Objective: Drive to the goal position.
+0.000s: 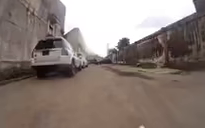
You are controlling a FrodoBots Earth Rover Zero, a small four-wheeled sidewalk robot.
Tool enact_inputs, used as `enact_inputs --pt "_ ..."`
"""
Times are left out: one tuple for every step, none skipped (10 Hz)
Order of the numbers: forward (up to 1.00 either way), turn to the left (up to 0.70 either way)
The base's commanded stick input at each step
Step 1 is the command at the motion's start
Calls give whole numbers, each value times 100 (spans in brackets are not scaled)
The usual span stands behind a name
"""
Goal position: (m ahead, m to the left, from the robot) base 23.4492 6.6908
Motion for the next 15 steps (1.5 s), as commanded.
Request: enact_inputs --pt "30 0" --pt "30 13" --pt "30 50" --pt "30 49" --pt "30 17" --pt "30 0" --pt "30 0" --pt "30 0" --pt "30 0" --pt "30 0" --pt "30 0" --pt "30 0" --pt "30 0" --pt "30 0" --pt "30 0"
